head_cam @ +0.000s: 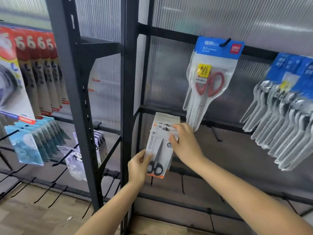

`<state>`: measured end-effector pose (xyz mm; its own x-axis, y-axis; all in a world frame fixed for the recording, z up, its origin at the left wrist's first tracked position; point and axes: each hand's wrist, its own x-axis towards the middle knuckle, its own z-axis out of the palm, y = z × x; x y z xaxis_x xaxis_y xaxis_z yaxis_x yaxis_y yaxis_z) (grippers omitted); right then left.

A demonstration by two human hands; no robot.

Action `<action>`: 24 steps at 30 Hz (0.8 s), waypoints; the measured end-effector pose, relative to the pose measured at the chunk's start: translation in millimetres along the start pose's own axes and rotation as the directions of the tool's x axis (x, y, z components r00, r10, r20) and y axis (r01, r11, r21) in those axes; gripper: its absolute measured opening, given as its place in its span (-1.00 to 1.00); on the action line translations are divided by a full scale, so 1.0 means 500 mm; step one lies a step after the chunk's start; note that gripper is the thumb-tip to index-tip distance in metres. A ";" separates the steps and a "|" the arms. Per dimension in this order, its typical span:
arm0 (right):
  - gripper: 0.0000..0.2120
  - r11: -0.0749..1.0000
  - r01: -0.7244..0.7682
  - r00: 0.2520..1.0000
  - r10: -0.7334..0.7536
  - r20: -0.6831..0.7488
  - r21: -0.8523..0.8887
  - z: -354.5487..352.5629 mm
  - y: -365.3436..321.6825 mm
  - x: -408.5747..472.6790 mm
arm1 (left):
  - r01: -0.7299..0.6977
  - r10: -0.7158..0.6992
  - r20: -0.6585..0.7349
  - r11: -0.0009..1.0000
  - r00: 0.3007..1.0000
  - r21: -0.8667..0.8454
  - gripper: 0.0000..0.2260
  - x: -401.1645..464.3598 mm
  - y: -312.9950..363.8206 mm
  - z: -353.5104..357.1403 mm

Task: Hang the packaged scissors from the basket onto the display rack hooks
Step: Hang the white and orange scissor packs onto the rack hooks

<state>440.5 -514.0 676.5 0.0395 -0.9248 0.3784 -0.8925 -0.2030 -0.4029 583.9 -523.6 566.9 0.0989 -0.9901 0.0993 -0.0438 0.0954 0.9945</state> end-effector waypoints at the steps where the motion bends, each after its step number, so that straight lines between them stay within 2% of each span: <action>1: -0.65 0.998 0.022 1.000 -0.022 0.005 -0.054 0.001 -0.003 -0.006 | -0.005 0.005 0.001 1.000 1.000 0.002 -0.88 0.004 -0.002 0.003; 6: -0.46 0.968 0.074 0.994 -0.052 0.094 -0.241 0.021 -0.001 -0.013 | -0.015 0.016 -0.013 0.993 1.000 0.114 -0.90 0.037 -0.019 0.025; 9: -0.43 0.958 0.069 0.994 -0.044 0.096 -0.279 0.032 0.005 -0.004 | -0.050 0.049 0.007 0.993 0.999 0.107 -0.79 0.043 -0.019 0.033; 12: -0.40 0.954 0.070 0.995 -0.047 0.087 -0.291 0.038 0.008 0.004 | -0.040 0.039 0.016 0.995 0.999 0.093 -0.77 0.046 -0.019 0.037; 16: -0.39 0.948 0.071 0.994 -0.043 0.096 -0.310 0.035 0.007 0.003 | -0.015 0.015 0.002 0.991 1.000 0.132 -0.96 0.044 -0.014 0.041; 18: -0.38 0.947 0.074 0.994 -0.043 0.103 -0.311 0.029 0.004 -0.003 | 0.001 -0.001 0.001 0.990 1.000 0.144 -0.98 0.038 -0.007 0.039; 22: -0.37 0.956 0.069 0.992 -0.036 0.121 -0.284 0.013 -0.007 -0.021 | 0.010 -0.006 -0.016 0.975 1.000 0.224 -0.95 0.025 0.011 0.029; 24: -0.37 0.962 0.051 0.993 -0.021 0.114 -0.267 0.002 -0.010 -0.038 | 0.009 0.001 -0.035 0.966 0.999 0.260 -0.81 0.015 0.027 0.021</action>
<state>444.5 -495.8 670.6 0.1094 -0.9511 0.2889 -0.9768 -0.1567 -0.1459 573.7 -530.7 580.7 0.1337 -0.9859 0.1011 -0.3001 0.0570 0.9522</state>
